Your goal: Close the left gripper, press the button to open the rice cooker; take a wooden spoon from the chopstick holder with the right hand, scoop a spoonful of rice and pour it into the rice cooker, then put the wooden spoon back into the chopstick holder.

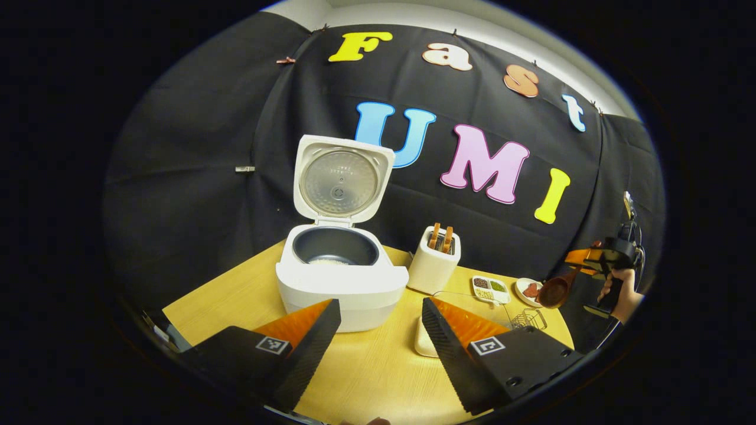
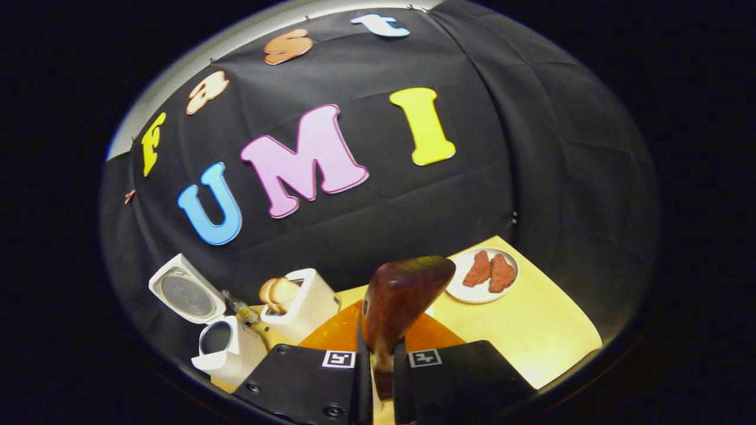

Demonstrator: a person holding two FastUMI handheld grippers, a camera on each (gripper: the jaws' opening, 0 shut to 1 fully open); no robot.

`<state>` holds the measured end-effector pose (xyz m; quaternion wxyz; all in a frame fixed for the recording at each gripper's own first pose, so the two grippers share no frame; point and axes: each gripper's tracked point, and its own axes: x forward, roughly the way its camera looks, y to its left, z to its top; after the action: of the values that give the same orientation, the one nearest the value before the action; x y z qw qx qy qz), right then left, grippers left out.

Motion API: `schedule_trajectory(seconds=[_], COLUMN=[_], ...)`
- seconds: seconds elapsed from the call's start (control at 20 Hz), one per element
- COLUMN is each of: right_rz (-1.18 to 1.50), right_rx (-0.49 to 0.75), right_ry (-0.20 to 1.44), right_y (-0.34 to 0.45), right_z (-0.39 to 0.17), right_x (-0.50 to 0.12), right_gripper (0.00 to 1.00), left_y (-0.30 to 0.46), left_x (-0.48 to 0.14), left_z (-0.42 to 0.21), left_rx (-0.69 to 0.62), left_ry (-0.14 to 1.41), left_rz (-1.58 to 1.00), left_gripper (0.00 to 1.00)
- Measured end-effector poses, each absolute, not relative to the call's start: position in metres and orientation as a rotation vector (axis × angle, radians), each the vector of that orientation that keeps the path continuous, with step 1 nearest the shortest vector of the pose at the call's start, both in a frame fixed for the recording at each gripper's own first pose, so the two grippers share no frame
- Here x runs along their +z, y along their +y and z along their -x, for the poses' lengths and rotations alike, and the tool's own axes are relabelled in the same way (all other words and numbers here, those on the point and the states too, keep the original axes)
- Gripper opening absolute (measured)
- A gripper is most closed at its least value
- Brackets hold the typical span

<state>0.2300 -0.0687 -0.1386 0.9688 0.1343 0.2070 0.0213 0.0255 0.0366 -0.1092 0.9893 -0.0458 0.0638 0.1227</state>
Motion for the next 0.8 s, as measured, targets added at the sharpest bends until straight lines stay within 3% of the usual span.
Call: schedule_trajectory(seconds=[0.3, 0.8], right_rz=[-0.326, -0.349], right_rx=[-0.017, 0.007], right_ry=[0.516, 0.614], right_y=[-0.116, -0.105], right_z=[-0.233, -0.247], right_x=[-0.196, -0.271], right_gripper=[0.18, 0.18], left_y=[-0.007, -0.049], left_x=[-0.096, -0.089], left_z=[-0.033, -0.036], left_rx=[0.242, 0.245], left_ry=[0.107, 0.129], left_rz=[0.055, 0.083], left_gripper=[0.96, 0.96])
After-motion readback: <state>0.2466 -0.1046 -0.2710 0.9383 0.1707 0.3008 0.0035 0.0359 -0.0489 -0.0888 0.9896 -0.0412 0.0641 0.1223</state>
